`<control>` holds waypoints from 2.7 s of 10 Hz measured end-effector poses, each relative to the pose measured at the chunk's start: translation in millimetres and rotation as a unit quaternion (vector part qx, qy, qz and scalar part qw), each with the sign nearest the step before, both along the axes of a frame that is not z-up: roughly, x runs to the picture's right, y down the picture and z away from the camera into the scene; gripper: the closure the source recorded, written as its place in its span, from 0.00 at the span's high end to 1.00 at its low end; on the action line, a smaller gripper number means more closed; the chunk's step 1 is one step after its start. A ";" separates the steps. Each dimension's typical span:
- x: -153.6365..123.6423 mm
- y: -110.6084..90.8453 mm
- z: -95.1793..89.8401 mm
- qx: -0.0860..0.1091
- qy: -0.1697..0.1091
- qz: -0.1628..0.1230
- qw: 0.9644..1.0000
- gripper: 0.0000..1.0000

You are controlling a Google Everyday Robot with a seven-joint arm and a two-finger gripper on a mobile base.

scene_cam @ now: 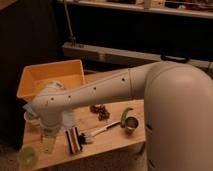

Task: Place eraser in plastic cup

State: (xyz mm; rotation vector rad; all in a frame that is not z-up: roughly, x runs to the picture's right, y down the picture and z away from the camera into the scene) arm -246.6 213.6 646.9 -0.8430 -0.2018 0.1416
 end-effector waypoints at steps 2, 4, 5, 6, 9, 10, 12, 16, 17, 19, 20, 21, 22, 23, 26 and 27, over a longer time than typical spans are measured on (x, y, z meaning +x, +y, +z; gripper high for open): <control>0.0 0.0 0.0 0.000 0.000 0.000 1.000 0.73; 0.0 0.0 0.0 0.000 0.000 0.000 1.000 0.73; 0.0 0.0 0.0 0.000 0.000 0.000 1.000 0.73; 0.0 0.0 0.0 0.000 0.000 0.000 1.000 0.73; 13.0 -4.6 4.5 0.000 0.044 0.022 0.999 0.73; 25.2 -11.2 10.7 0.002 0.077 0.045 0.996 0.73; 53.1 -25.3 27.3 0.000 0.153 0.102 0.983 0.73; 71.1 -18.8 52.2 0.000 0.240 0.146 0.960 0.73; 72.1 -16.8 59.4 0.004 0.246 0.147 0.958 0.73; 71.9 -5.8 72.8 0.002 0.259 0.151 0.954 0.73; 71.6 3.9 80.0 -0.004 0.262 0.156 0.952 0.73; 75.6 12.3 90.6 -0.005 0.265 0.161 0.951 0.73; 76.5 19.6 96.9 -0.008 0.266 0.164 0.950 0.73; 73.7 23.7 100.7 -0.006 0.267 0.165 0.949 0.73; 61.8 27.1 111.6 0.011 0.250 0.148 0.957 0.73; 58.3 27.6 113.7 0.015 0.241 0.137 0.961 0.73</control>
